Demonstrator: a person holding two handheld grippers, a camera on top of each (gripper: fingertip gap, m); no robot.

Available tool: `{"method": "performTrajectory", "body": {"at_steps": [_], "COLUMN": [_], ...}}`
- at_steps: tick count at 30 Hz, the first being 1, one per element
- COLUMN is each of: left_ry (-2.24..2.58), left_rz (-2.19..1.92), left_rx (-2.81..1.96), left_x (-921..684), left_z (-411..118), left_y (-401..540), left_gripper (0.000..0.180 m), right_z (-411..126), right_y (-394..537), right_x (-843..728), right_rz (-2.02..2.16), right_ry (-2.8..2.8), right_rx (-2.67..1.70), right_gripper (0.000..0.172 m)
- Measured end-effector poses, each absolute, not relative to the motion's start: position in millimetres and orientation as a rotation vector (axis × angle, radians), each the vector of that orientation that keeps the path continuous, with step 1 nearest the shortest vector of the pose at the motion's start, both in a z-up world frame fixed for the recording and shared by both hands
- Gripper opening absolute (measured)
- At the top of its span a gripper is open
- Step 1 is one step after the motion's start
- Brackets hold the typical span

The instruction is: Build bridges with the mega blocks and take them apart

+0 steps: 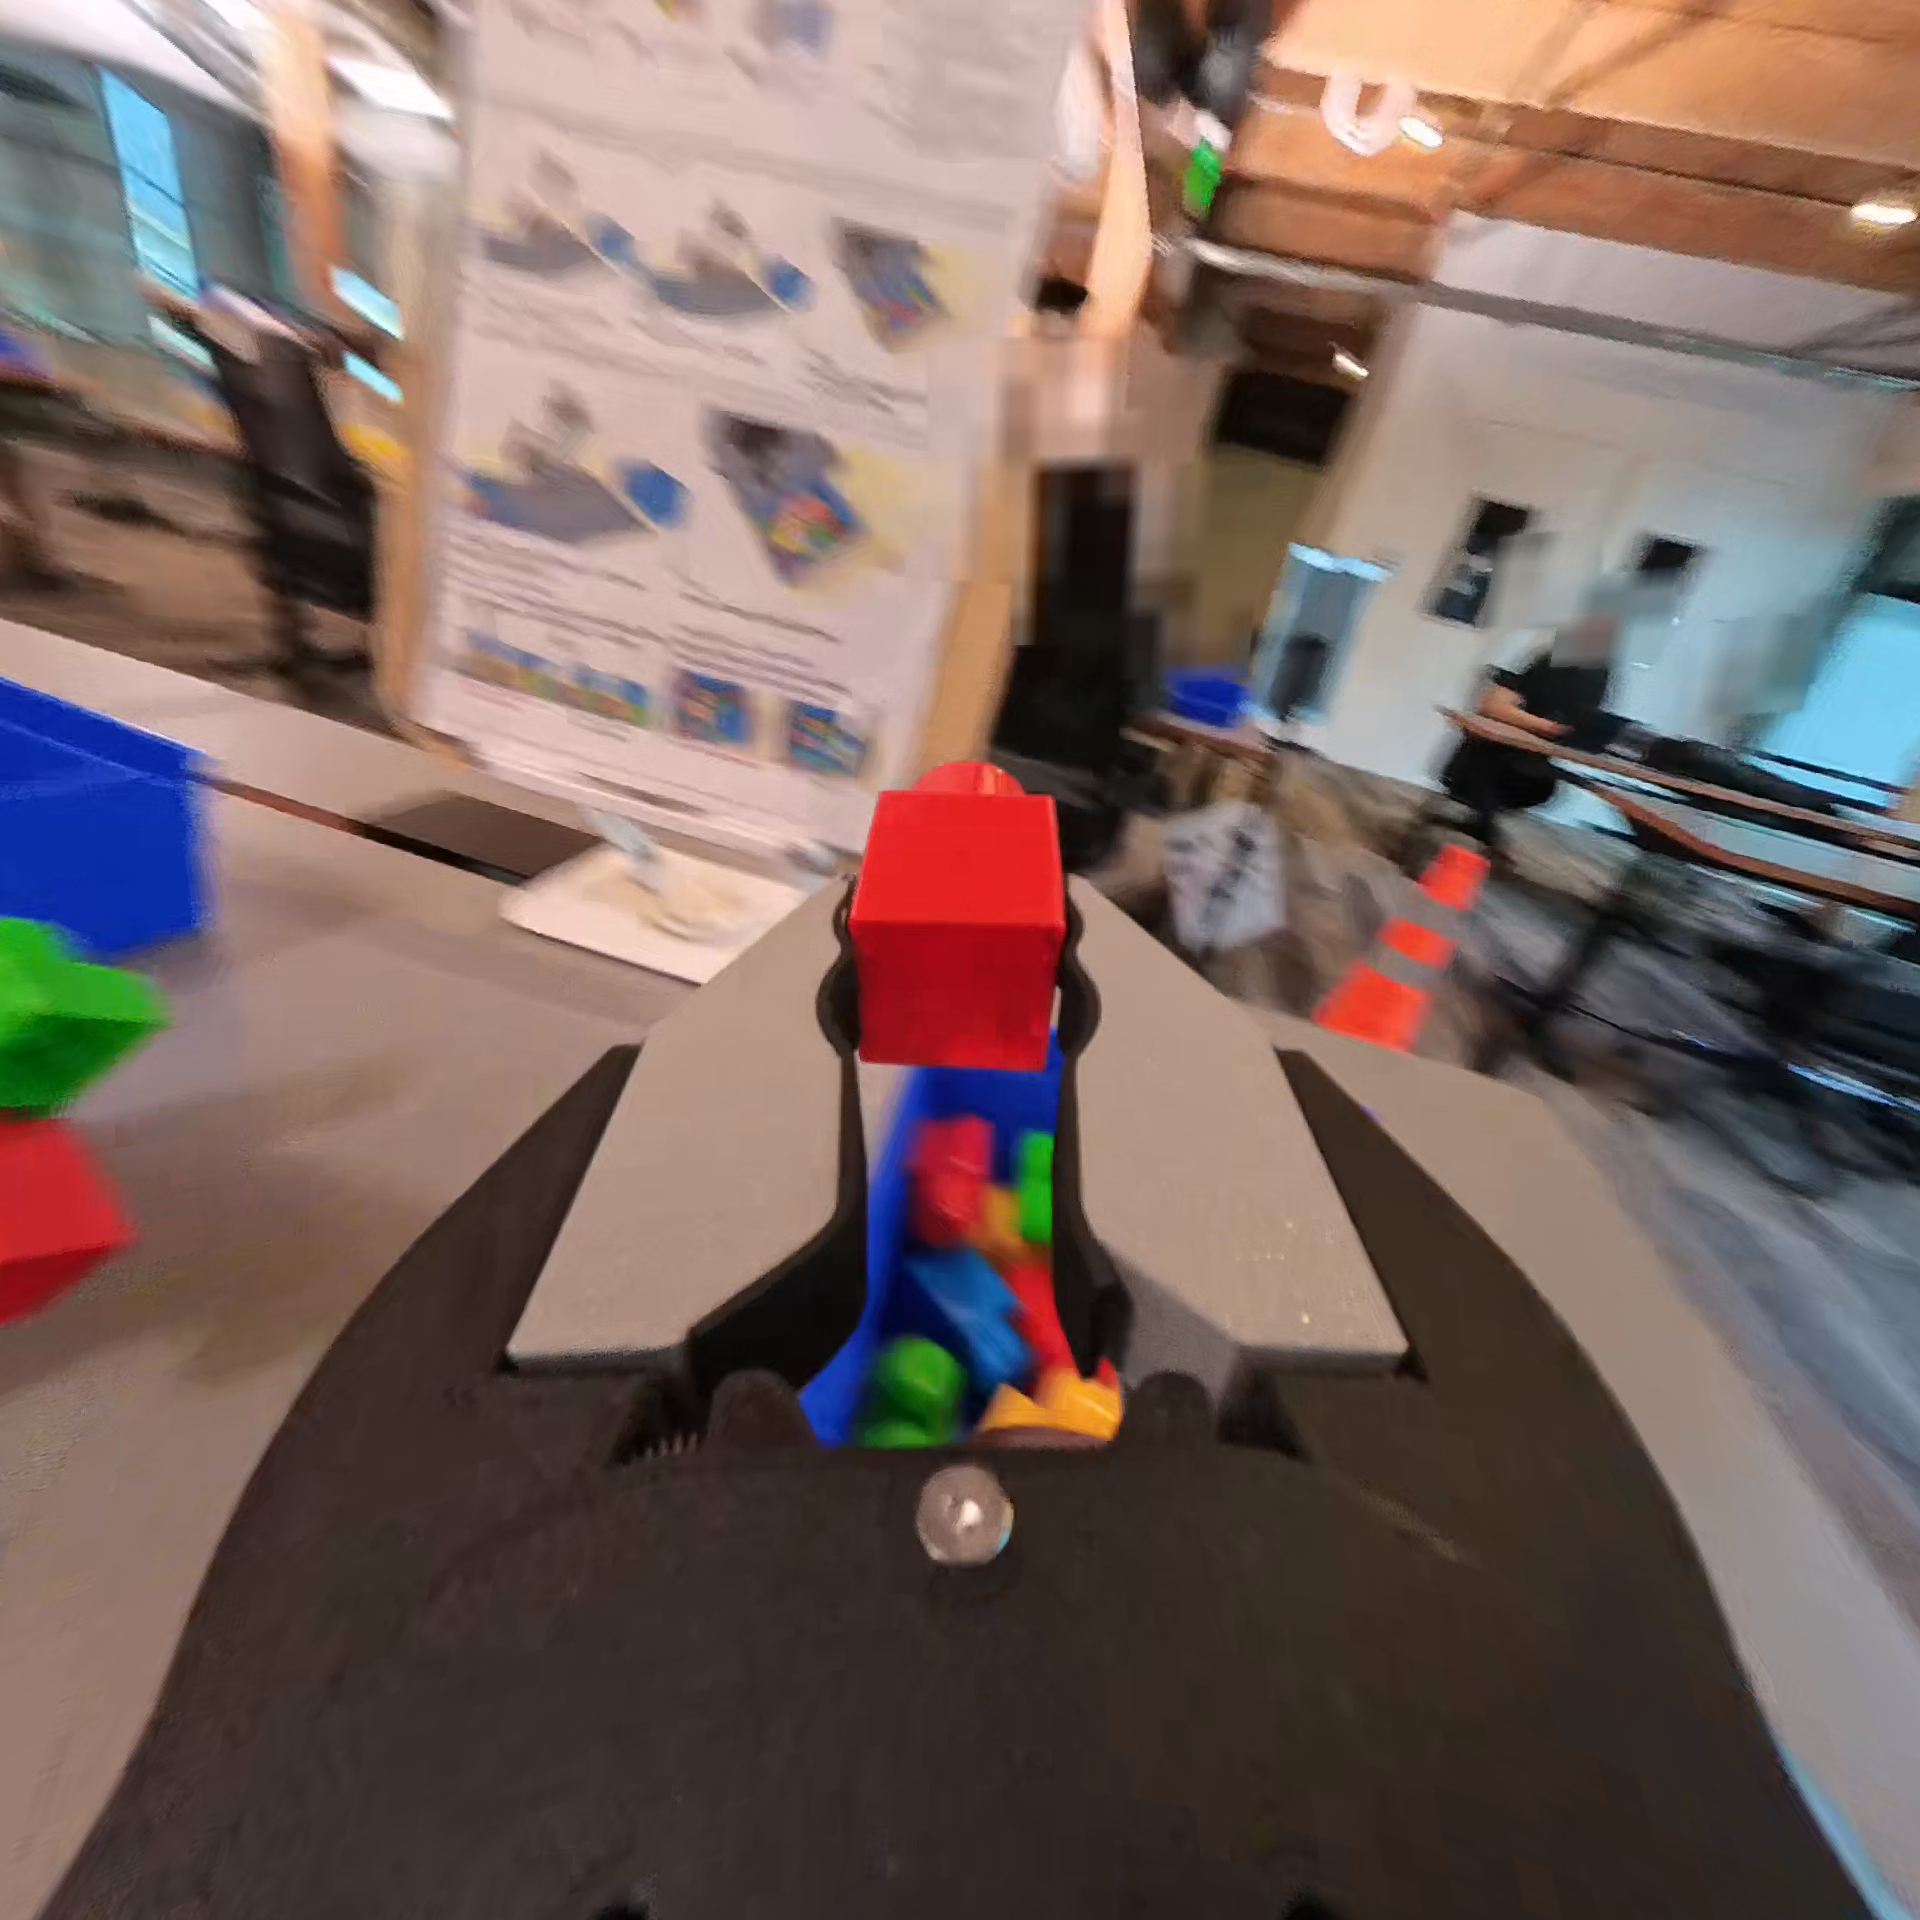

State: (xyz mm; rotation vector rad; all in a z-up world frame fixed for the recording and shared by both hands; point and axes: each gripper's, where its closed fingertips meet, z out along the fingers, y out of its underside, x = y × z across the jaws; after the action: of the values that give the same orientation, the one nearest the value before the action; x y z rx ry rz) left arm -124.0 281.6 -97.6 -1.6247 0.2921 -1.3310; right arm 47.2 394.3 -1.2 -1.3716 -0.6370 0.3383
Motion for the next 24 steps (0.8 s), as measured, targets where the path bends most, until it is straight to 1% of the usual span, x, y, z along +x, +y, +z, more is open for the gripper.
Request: {"method": "performTrajectory", "body": {"at_steps": [2, 5, 6, 7, 8, 9, 10, 11, 13, 15, 16, 18, 20, 22, 24], "left_ry": [0.297, 0.306, 0.306, 0.306, 0.305, 0.305, 0.306, 0.306, 0.300, 0.292, 0.287, 0.277, 0.272, 0.263, 0.261], "left_rz": [-1.352, -1.358, -1.362, -1.365, -1.366, -1.370, -1.376, -1.379, -1.382, -1.393, -1.402, -1.404, -1.397, -1.391, -1.383], "left_rx": [-1.617, -1.624, -1.626, -1.626, -1.623, -1.617, -1.608, -1.598, -1.572, -1.540, -1.520, -1.487, -1.464, -1.442, -1.419], "left_x": [-119.1, -113.6, -112.2, -111.1, -110.7, -110.5, -110.5, -111.2, -114.2, -118.3, -120.8, -126.5, -131.0, -134.6, -137.4], "left_z": [-97.3, -99.7, -100.4, -100.7, -100.2, -99.0, -97.2, -95.1, -90.4, -84.6, -81.0, -74.7, -69.8, -65.2, -60.4], "left_y": [281.2, 281.4, 281.3, 281.1, 281.0, 280.7, 280.0, 279.3, 278.4, 277.3, 276.5, 275.6, 274.7, 274.0, 272.8], "left_gripper": [0.031, 0.031, 0.031, 0.031, 0.031, 0.031, 0.031, 0.031, 0.031, 0.031, 0.031, 0.031, 0.031, 0.031, 0.031], "right_z": [-25.2, -92.2, -107.3, -113.6, -111.2, -101.4, -86.1, -69.0, -39.7, -24.4, -22.7, -26.5, -39.3, -62.9, -82.0], "right_y": [420.6, 442.4, 442.5, 443.4, 444.4, 442.9, 437.5, 427.3, 393.3, 347.7, 325.9, 289.8, 271.0, 267.9, 263.9], "right_x": [75.1, 76.0, 71.8, 70.3, 70.3, 68.2, 62.4, 52.2, 22.1, -13.9, -30.0, -57.3, -77.7, -93.3, -105.1], "right_rz": [0.208, 0.282, 0.305, 0.285, 0.240, 0.207, 0.208, 0.243, 0.385, 0.626, 0.764, 1.059, 1.260, 1.313, 1.375], "right_ry": [-0.620, -0.689, -0.723, -0.739, -0.744, -0.750, -0.755, -0.776, -0.868, -0.997, -1.060, -1.163, -1.233, -1.287, -1.314], "right_rx": [-1.543, -1.873, -1.943, -1.972, -1.957, -1.905, -1.825, -1.728, -1.532, -1.382, -1.345, -1.332, -1.367, -1.467, -1.550], "right_gripper": [0.032, 0.033, 0.033, 0.037, 0.047, 0.052, 0.052, 0.050, 0.042, 0.030, 0.028, 0.036, 0.049, 0.064, 0.071]}}
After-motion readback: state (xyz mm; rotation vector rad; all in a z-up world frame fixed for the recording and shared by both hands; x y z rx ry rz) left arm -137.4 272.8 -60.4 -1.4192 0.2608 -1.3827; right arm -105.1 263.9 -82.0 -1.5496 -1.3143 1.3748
